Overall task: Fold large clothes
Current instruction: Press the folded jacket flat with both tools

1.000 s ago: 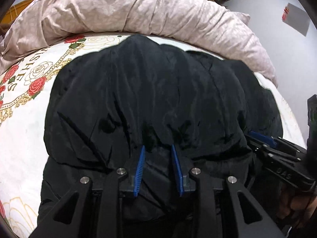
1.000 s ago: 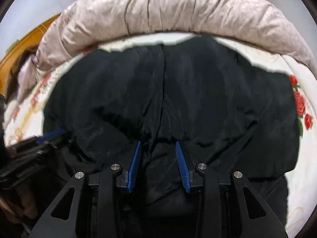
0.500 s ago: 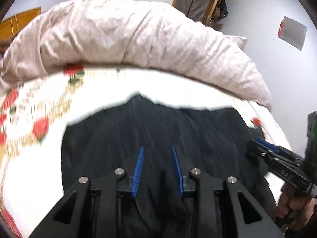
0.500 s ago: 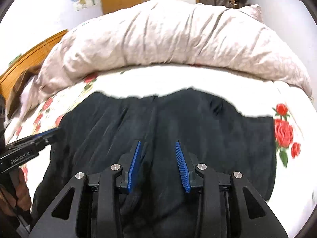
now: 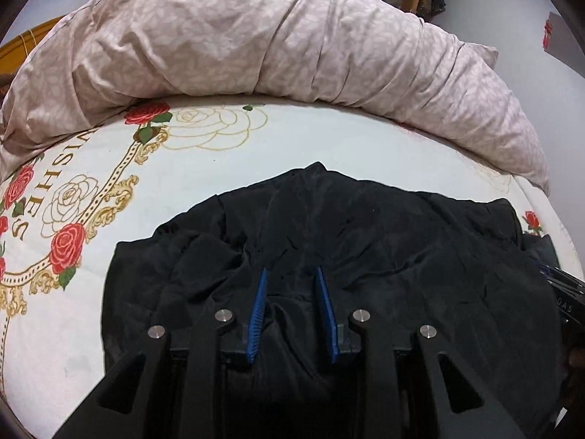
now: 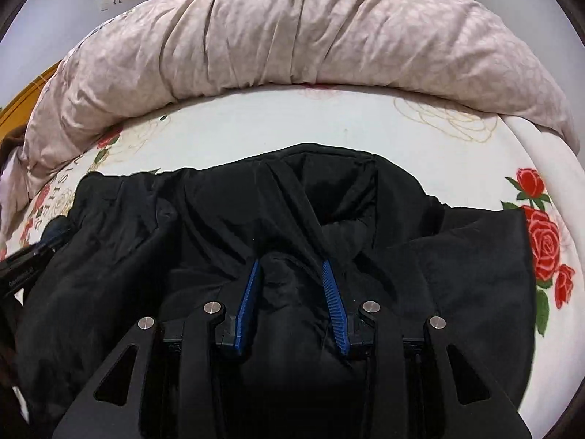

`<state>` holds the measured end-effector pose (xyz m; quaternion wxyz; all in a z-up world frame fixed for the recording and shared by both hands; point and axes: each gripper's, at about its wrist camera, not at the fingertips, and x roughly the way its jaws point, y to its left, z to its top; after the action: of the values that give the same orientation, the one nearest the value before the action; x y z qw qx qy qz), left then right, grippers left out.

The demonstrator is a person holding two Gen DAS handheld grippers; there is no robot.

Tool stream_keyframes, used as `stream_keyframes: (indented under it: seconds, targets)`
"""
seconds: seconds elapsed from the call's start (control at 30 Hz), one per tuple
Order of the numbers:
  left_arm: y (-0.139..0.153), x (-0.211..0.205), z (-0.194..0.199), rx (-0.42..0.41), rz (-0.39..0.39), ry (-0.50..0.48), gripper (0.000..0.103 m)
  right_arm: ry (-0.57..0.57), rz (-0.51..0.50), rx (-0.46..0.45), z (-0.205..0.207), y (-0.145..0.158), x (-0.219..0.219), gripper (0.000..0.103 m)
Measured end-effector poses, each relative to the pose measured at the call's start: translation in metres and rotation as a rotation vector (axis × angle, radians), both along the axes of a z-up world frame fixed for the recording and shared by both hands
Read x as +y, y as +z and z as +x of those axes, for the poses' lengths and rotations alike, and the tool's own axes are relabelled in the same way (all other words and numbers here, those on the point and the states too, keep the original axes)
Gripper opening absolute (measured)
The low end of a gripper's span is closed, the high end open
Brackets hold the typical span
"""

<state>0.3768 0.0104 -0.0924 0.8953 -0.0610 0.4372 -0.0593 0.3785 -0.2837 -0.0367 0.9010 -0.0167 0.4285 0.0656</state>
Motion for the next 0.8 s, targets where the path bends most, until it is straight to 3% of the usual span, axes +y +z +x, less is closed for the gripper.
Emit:
stream_keyframes:
  seconds: [0.1,0.2,0.3,0.4,0.53,0.67,0.8]
  targets:
    - [0.024,0.004,-0.019,-0.05,-0.006,-0.011,0.03,0.017,0.003,-0.087,-0.022,0.03,0.006,0.036]
    - [0.039,0.004,-0.049,-0.083,-0.066,-0.026,0.03,0.06,0.055,-0.116,-0.054,0.043,0.01,0.036]
    - [0.031,-0.002,-0.073,-0.055,-0.092,-0.054,0.03,0.104,0.061,-0.046,-0.071,0.018,0.022,0.036]
    - [0.006,-0.012,-0.077,0.006,-0.052,-0.065,0.03,0.099,0.053,0.023,-0.064,-0.014,0.025,0.036]
    - [0.009,-0.013,-0.079,0.023,-0.049,-0.054,0.03,0.084,0.049,0.022,-0.066,0.001,0.027,0.036]
    - [0.035,-0.015,-0.108,-0.023,-0.117,-0.082,0.03,0.132,0.082,-0.016,-0.104,0.02,0.036,0.036]
    - [0.027,-0.036,-0.138,0.0,-0.123,-0.156,0.03,0.18,0.085,0.052,-0.128,-0.007,0.053,0.036]
